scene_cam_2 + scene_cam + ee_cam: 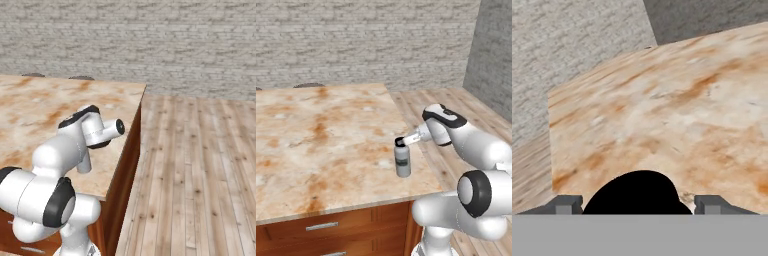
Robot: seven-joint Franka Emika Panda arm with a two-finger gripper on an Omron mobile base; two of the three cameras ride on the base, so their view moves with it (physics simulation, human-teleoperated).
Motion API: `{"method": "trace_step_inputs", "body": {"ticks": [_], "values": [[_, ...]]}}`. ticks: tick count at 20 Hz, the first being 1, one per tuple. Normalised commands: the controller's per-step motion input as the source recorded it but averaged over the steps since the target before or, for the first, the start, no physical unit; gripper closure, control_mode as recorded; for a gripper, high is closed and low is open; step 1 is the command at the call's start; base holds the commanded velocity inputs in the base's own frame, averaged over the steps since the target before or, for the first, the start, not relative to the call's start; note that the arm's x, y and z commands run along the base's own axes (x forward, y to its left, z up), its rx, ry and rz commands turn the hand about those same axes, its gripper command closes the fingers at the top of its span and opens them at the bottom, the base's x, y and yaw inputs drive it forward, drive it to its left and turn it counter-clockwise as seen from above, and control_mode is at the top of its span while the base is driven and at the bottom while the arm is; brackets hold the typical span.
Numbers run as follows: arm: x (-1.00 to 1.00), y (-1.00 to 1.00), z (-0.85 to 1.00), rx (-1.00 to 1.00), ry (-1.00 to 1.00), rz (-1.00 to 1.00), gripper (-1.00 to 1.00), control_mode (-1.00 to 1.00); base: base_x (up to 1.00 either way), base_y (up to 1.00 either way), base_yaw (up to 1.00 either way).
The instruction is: Pick the water bottle from the counter and place it in the open cabinet.
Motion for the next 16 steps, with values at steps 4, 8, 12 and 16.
{"method": "trace_step_inputs", "body": {"ticks": [4, 8, 12, 16], "values": [[0.00, 0.00, 0.27, 0.00, -0.04, 0.00, 1.00, -1.00, 0.00, 0.00, 0.00], [0.00, 0.00, 0.65, 0.01, 0.00, 0.00, 1.00, -1.00, 0.00, 0.00, 0.00], [0.00, 0.00, 0.83, 0.09, 0.01, -0.01, 1.00, -1.00, 0.00, 0.00, 0.00], [0.00, 0.00, 0.89, 0.13, -0.03, -0.02, 1.00, -1.00, 0.00, 0.00, 0.00]]}}
